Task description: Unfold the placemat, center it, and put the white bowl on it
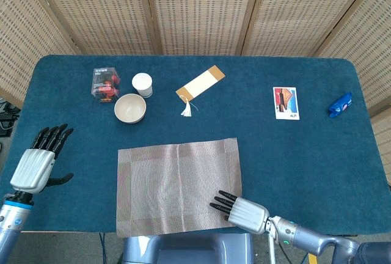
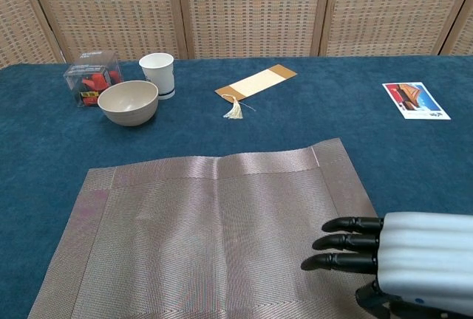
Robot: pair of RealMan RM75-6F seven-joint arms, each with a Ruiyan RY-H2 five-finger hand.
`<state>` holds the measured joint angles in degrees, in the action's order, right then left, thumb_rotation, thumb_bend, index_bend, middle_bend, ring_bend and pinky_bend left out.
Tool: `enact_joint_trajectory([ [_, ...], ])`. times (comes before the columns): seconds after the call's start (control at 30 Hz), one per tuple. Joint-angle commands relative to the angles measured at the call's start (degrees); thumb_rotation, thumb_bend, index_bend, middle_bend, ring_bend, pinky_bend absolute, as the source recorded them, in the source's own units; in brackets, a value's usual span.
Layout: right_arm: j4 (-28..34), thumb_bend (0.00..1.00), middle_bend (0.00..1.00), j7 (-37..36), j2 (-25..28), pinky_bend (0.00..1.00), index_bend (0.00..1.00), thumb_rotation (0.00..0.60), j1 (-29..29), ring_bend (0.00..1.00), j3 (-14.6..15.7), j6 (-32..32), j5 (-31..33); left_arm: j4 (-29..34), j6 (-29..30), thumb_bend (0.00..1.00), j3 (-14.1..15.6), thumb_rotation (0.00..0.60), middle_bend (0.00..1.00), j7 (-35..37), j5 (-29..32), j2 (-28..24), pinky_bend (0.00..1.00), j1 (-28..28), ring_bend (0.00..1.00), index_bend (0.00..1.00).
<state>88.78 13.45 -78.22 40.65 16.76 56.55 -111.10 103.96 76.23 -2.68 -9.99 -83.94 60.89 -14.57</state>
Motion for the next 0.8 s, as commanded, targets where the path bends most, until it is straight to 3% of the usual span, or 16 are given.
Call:
enact_joint_trajectory([
  [0.03,0.09,0.73,0.12,-0.02,-0.04,0.0,0.74,0.6,0.57,0.0,0.38,-0.82,-0.97,-0.11,-0.15,0.0,-0.09,0.6,0.0,0.09,0.2,0.02,0.0,-0.08,0.0,0.0],
  [0.5,1.46,0.72,0.12,-0.81,-0.1,0.0,0.72,0.6,1.68,0.0,0.43,-1.58,-2.94,-0.28,-0.68,0.0,-0.18,0.6,0.0,-0.38,0.79,0.27,0.0,-0.33,0.0,0.0],
  [0.53,1.53,0.68,0.11,-0.87,-0.04,0.0,0.67,0.6,1.71,0.0,0.38,-1.6,-2.91,-0.26,-0.7,0.0,-0.19,0.6,0.0,-0.4,0.83,0.27,0.0,-0.34,0.0,0.0],
  [0.6,1.47,0.5,0.07,-0.57,0.2,0.0,0.44,0.6,1.7,0.0,0.29,-1.59,-2.99,-0.27,-0.77,0.0,-0.22,0.6,0.0,-0.49,0.97,0.3,0.0,-0.36,0.0,0.0],
  [0.63,1.37,0.36,0.03,-0.35,0.29,0.0,0.27,0.6,1.67,0.0,0.27,-1.56,-3.05,-0.27,-0.8,0.0,-0.23,0.6,0.0,-0.5,1.02,0.32,0.0,-0.37,0.0,0.0],
  [0.7,1.37,0.15,0.0,0.13,0.65,0.0,0.1,0.6,1.48,0.0,0.11,-1.72,-2.62,-0.29,-0.86,0.0,-0.23,0.6,0.0,-0.54,1.08,0.34,0.0,-0.4,0.0,0.0],
  [0.73,1.68,0.09,0.0,0.19,0.93,0.0,0.05,0.6,1.33,0.0,-0.09,-1.73,-2.15,-0.3,-0.89,0.0,-0.23,0.6,0.0,-0.59,1.1,0.36,0.0,-0.42,0.0,0.0],
  [0.8,2.17,0.06,0.0,0.44,1.45,0.0,0.03,0.6,1.05,0.0,-0.61,-1.38,-1.43,-0.28,-0.93,0.0,-0.22,0.6,0.0,-0.57,1.12,0.37,0.0,-0.44,0.0,0.0],
])
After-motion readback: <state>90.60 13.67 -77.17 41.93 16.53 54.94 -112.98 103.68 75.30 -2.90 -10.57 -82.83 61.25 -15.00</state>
